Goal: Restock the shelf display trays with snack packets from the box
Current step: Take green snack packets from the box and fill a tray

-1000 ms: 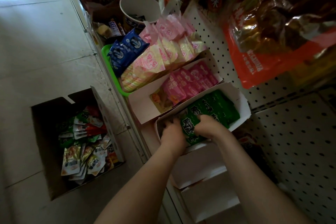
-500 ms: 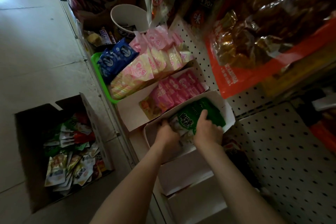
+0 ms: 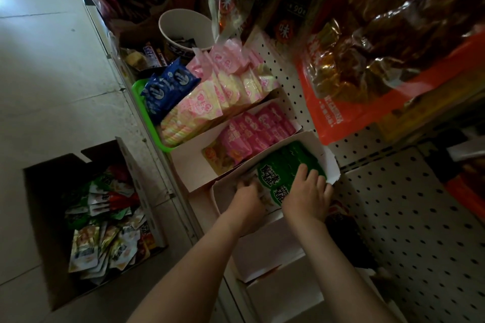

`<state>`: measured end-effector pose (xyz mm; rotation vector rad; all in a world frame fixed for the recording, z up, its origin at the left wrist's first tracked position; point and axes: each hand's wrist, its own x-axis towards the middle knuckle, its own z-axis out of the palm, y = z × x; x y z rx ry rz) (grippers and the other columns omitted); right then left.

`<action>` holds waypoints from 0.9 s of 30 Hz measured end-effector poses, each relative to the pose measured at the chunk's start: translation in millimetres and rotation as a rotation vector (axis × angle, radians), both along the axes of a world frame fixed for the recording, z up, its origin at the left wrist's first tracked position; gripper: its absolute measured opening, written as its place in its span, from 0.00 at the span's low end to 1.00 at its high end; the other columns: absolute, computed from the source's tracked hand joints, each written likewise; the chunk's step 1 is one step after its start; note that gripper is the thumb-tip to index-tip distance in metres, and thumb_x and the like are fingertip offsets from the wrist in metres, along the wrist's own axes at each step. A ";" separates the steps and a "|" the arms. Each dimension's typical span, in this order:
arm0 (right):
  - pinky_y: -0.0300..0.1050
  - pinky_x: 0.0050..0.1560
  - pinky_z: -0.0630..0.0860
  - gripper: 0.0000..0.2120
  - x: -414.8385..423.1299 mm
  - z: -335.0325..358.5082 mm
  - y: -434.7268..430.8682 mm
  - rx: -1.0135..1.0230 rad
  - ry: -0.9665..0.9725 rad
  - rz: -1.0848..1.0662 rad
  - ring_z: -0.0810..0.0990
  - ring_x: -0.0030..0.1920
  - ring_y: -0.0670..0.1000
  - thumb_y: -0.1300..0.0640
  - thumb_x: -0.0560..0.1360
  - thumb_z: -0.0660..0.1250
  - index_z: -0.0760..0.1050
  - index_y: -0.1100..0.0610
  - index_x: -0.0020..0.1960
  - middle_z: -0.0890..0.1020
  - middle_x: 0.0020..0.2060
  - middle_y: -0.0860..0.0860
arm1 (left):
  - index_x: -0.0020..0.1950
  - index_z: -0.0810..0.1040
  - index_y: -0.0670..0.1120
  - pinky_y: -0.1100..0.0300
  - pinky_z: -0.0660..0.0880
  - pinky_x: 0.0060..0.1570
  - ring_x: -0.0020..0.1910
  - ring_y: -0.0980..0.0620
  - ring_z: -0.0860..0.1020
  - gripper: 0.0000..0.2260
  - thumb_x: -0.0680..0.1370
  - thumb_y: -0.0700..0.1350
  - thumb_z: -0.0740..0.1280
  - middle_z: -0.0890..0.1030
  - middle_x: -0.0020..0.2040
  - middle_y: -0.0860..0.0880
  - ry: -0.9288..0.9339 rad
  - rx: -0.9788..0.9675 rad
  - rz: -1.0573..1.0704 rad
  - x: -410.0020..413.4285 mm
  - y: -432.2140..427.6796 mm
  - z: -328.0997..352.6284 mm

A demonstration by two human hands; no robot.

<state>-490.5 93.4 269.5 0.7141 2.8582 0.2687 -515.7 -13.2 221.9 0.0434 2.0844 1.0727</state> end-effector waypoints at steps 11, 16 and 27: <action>0.52 0.73 0.51 0.34 7.0 -5.0 -10.2 -0.035 0.008 0.038 0.62 0.68 0.57 0.56 0.72 0.65 0.53 0.54 0.73 0.62 0.67 0.56 | 0.77 0.51 0.37 0.55 0.60 0.70 0.74 0.40 0.61 0.29 0.82 0.44 0.60 0.59 0.76 0.38 0.077 -0.008 -0.090 4.6 11.7 -3.3; 0.53 0.74 0.49 0.32 1.9 -7.0 -14.1 -0.048 0.006 -0.008 0.61 0.69 0.57 0.55 0.70 0.67 0.57 0.54 0.70 0.61 0.67 0.55 | 0.78 0.51 0.43 0.65 0.55 0.70 0.75 0.50 0.59 0.33 0.79 0.44 0.67 0.61 0.76 0.47 0.071 0.202 -0.116 -0.1 11.0 -0.2; 0.54 0.74 0.46 0.27 8.9 -1.0 -18.0 -0.145 0.161 -0.033 0.63 0.70 0.54 0.57 0.75 0.62 0.60 0.54 0.72 0.66 0.69 0.53 | 0.60 0.73 0.40 0.61 0.67 0.45 0.57 0.41 0.76 0.12 0.79 0.45 0.62 0.78 0.60 0.40 0.157 -0.004 -0.074 -8.2 13.8 16.0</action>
